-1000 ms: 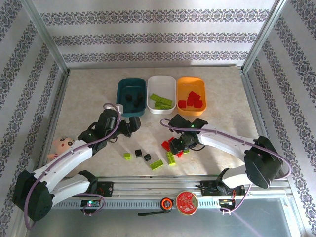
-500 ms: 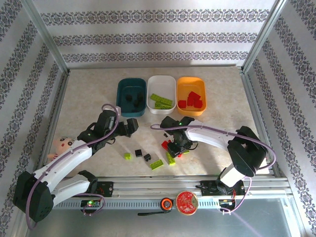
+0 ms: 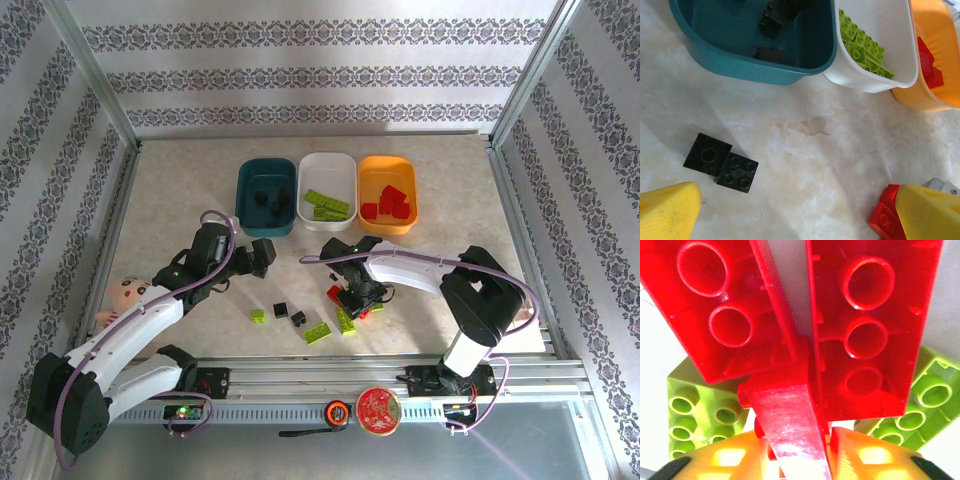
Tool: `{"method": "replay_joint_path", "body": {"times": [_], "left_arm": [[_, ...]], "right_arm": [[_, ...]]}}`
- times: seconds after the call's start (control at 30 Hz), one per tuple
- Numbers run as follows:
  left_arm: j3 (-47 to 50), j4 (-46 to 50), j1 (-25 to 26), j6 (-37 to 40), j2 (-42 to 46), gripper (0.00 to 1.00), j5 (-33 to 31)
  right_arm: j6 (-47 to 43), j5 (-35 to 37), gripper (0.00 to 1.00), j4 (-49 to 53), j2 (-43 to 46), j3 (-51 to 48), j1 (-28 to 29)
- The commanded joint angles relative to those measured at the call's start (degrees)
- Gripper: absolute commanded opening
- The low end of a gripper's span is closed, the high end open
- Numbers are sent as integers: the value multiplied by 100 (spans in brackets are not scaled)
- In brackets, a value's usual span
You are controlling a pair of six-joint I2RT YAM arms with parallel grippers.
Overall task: Sort the legos into containers by color
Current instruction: Pick up the lego from the bottom-center of the table, then place the lego in the container.
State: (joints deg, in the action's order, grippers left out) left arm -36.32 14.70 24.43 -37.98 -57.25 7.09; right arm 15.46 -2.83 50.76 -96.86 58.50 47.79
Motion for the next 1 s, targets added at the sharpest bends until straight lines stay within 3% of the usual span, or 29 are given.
{"method": "replay_joint_path", "body": {"times": [0.0,0.33,0.6,0.77,0.97], "left_arm": [[66,152,-101,-15,81,100,79],[102,78,-181,-41,47,100,104],[221,-103,-205,-168,86,100,208],[220,-14,-210,-162,46,100,223],[280,-72,-217,-164,66,100,326]], "right_arm": [[-61,99,31,27,124,62,38],[123,-217,23,119,1198,296,4],[154,117,23,-676,1601,1137,-1231],[394,415,22,-1761,1108,1568,-2288],[541,661,22,-1950,-310,2587,-2975]]}}
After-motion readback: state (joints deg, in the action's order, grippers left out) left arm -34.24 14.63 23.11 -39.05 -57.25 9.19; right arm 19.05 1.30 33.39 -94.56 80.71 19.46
